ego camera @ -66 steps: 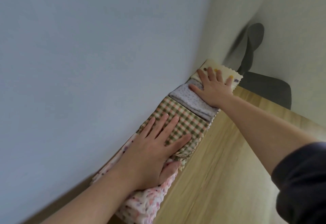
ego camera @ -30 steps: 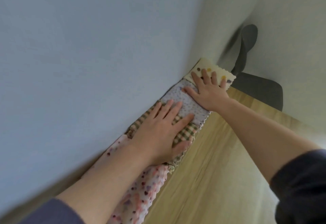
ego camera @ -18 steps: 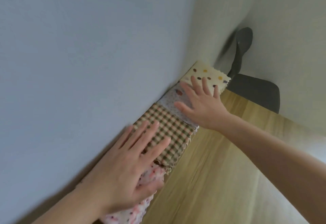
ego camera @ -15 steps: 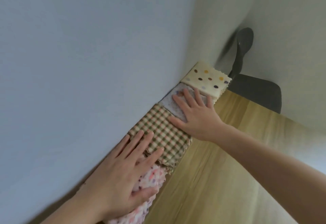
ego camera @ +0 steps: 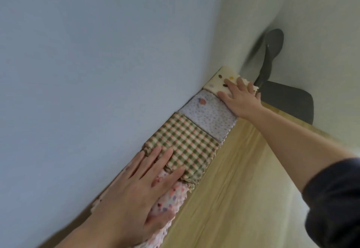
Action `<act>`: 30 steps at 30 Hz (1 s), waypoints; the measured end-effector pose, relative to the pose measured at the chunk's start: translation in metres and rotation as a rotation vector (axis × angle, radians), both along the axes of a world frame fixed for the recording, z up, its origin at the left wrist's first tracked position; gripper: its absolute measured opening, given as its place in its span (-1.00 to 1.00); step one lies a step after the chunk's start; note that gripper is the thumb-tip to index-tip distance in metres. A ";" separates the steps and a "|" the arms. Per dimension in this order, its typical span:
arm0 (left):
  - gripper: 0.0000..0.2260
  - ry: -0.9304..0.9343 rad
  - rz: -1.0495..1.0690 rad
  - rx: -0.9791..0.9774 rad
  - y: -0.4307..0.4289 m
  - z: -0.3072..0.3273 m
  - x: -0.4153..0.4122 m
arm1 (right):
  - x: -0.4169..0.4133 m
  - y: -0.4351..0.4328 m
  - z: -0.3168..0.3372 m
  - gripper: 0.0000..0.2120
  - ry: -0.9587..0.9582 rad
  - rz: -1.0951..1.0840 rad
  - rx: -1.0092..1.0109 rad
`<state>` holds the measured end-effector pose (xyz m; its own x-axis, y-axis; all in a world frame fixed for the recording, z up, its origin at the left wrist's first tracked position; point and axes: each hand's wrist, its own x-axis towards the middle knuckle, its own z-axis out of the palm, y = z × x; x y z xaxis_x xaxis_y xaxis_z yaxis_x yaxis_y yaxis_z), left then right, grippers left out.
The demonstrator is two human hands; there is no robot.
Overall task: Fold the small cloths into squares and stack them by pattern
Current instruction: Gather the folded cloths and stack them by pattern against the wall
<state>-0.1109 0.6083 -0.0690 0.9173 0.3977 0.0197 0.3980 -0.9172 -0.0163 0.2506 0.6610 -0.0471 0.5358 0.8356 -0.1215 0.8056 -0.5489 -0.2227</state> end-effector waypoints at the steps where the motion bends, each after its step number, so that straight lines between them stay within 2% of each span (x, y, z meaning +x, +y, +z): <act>1: -0.35 -0.003 -0.001 -0.001 0.001 -0.001 0.001 | 0.000 0.003 -0.004 -0.38 0.017 0.006 -0.009; 10: -0.39 -0.013 0.001 0.018 0.001 -0.004 0.002 | -0.015 -0.002 0.000 -0.35 -0.145 0.063 -0.132; 13: -0.36 -0.025 0.000 0.031 -0.002 0.000 -0.001 | -0.022 0.000 0.006 -0.29 -0.238 0.071 -0.070; 20: -0.37 -0.010 0.010 0.046 -0.001 -0.004 -0.001 | -0.043 -0.004 -0.012 -0.23 -0.159 0.122 -0.045; 24: -0.38 -0.067 0.089 0.053 -0.003 0.002 -0.004 | -0.061 -0.018 -0.003 -0.31 -0.159 0.197 0.030; 26: -0.39 -0.063 0.113 0.066 -0.002 0.003 -0.003 | -0.074 -0.029 -0.009 -0.34 -0.159 0.265 0.003; 30: -0.40 -0.062 0.115 0.050 -0.005 0.010 -0.003 | -0.090 -0.046 -0.002 -0.35 -0.079 0.232 0.030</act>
<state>-0.1144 0.6034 -0.0592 0.8622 0.4971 0.0978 0.5020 -0.8642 -0.0330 0.1609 0.6151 -0.0492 0.3356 0.9401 -0.0598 0.9250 -0.3409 -0.1678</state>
